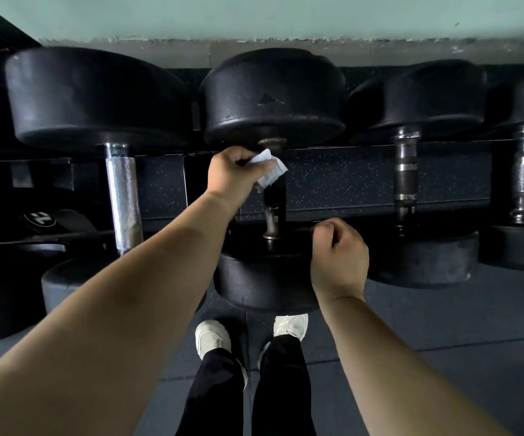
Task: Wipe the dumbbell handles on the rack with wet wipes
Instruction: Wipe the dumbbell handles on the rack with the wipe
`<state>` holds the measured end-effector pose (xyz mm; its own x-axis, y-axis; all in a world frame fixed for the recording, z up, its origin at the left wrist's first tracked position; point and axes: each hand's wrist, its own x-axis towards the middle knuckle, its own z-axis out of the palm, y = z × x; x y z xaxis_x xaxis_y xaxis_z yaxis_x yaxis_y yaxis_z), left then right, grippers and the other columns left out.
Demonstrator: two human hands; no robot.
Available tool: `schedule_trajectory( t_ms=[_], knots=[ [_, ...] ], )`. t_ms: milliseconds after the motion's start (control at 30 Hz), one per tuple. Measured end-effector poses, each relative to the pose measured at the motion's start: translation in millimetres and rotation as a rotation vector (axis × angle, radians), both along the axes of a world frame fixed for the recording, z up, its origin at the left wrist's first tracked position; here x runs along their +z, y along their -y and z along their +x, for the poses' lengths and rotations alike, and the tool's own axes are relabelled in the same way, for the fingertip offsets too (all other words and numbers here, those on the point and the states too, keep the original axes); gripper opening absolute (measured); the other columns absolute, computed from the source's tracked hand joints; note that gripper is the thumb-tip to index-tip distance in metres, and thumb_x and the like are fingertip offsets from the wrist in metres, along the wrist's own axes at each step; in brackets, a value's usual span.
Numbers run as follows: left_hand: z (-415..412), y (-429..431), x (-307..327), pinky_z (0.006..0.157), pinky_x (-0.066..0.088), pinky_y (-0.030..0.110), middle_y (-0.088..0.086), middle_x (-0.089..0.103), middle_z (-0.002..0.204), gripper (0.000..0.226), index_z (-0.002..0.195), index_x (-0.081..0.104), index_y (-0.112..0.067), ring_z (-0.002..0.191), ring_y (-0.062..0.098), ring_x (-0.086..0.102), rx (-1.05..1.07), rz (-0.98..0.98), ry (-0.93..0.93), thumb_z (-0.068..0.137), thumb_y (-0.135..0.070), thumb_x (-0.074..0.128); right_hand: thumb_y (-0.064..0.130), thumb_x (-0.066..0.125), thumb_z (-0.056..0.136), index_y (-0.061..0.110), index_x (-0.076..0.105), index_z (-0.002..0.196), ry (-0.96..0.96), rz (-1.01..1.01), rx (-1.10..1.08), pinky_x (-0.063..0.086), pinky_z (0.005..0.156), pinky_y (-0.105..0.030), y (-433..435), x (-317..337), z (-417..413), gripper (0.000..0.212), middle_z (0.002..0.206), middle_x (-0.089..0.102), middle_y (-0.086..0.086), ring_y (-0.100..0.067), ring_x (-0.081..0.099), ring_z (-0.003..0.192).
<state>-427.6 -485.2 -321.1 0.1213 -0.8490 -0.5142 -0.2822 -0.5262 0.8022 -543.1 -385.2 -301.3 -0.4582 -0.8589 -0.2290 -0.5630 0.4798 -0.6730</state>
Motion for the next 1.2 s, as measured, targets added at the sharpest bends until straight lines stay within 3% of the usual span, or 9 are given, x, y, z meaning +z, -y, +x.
schedule_trajectory(
  t_ms=[167, 333, 467, 567, 667, 767, 967, 1033, 1200],
  knots=[
    [0, -32, -9, 0.041, 0.029, 0.006, -0.009, 0.046, 0.054, 0.034, 0.053, 0.049, -0.024, 0.04, -0.004, 0.044, -0.235, 0.076, 0.089, 0.067, -0.016, 0.079, 0.045, 0.016, 0.061, -0.002, 0.06, 0.069, 0.016, -0.015, -0.015, 0.041, 0.075, -0.035, 1, 0, 1, 0.064, 0.071, 0.062, -0.014, -0.027, 0.052, 0.071],
    [3, -10, 2, 0.043, 0.031, 0.003, -0.011, 0.048, 0.056, 0.025, 0.061, 0.054, -0.02, 0.044, -0.005, 0.045, -0.103, -0.024, 0.111, 0.073, -0.013, 0.075, 0.044, 0.017, 0.061, -0.002, 0.056, 0.064, 0.009, -0.005, -0.008, 0.042, 0.072, -0.037, 2, -2, 0, 0.06, 0.066, 0.058, -0.014, -0.028, 0.051, 0.068],
    [1, -17, 1, 0.039, 0.029, 0.004, -0.013, 0.048, 0.032, 0.033, 0.054, 0.049, -0.019, 0.035, -0.008, 0.045, -0.171, 0.041, 0.062, 0.072, -0.008, 0.075, 0.044, 0.018, 0.062, 0.0, 0.057, 0.064, 0.015, -0.009, -0.014, 0.041, 0.073, -0.036, 1, -1, 0, 0.059, 0.065, 0.058, -0.011, -0.026, 0.05, 0.067],
    [-2, -35, -2, 0.041, 0.029, 0.007, -0.011, 0.048, 0.047, 0.027, 0.057, 0.054, -0.017, 0.038, -0.001, 0.043, -0.298, 0.112, 0.158, 0.071, -0.014, 0.077, 0.044, 0.016, 0.06, 0.0, 0.061, 0.068, 0.012, -0.016, -0.017, 0.039, 0.077, -0.035, 3, 0, 0, 0.064, 0.073, 0.064, -0.013, -0.024, 0.051, 0.072],
    [-2, -25, 5, 0.047, 0.032, 0.002, -0.007, 0.053, 0.064, 0.007, 0.075, 0.064, -0.014, 0.054, 0.0, 0.048, -0.172, -0.03, 0.207, 0.075, -0.013, 0.071, 0.044, 0.017, 0.061, -0.002, 0.059, 0.067, 0.017, -0.006, -0.017, 0.04, 0.076, -0.034, 2, 1, 0, 0.063, 0.07, 0.061, -0.012, -0.025, 0.051, 0.071],
    [-4, -2, 11, 0.051, 0.031, 0.002, -0.004, 0.056, 0.072, 0.013, 0.087, 0.07, -0.006, 0.064, 0.009, 0.048, -0.002, -0.138, 0.251, 0.079, -0.016, 0.066, 0.044, 0.017, 0.06, -0.004, 0.057, 0.064, 0.027, 0.015, -0.016, 0.035, 0.069, -0.029, 1, 0, 0, 0.063, 0.062, 0.054, -0.007, -0.021, 0.046, 0.065],
    [-19, 0, 2, 0.052, 0.033, 0.006, -0.004, 0.057, 0.076, 0.016, 0.088, 0.068, -0.01, 0.072, 0.011, 0.052, 0.173, -0.019, 0.195, 0.08, -0.024, 0.065, 0.045, 0.016, 0.06, -0.002, 0.056, 0.063, 0.015, 0.03, -0.004, 0.031, 0.067, -0.026, 0, -2, -1, 0.062, 0.059, 0.047, 0.0, -0.019, 0.043, 0.064],
    [-16, -4, 1, 0.055, 0.036, 0.009, -0.005, 0.057, 0.071, 0.008, 0.077, 0.064, -0.014, 0.069, 0.013, 0.053, 0.127, 0.007, 0.186, 0.079, -0.022, 0.067, 0.045, 0.016, 0.06, 0.0, 0.055, 0.062, 0.013, 0.03, -0.007, 0.033, 0.068, -0.028, 0, -2, -1, 0.06, 0.059, 0.048, -0.001, -0.02, 0.044, 0.065],
    [-2, -24, 1, 0.039, 0.029, 0.008, -0.006, 0.045, 0.05, 0.037, 0.049, 0.046, -0.02, 0.046, 0.004, 0.039, -0.166, 0.067, 0.248, 0.077, -0.02, 0.07, 0.043, 0.017, 0.062, -0.003, 0.058, 0.064, 0.019, -0.018, -0.021, 0.038, 0.07, -0.033, 1, -1, 0, 0.061, 0.067, 0.061, -0.016, -0.026, 0.049, 0.067]
  ],
)
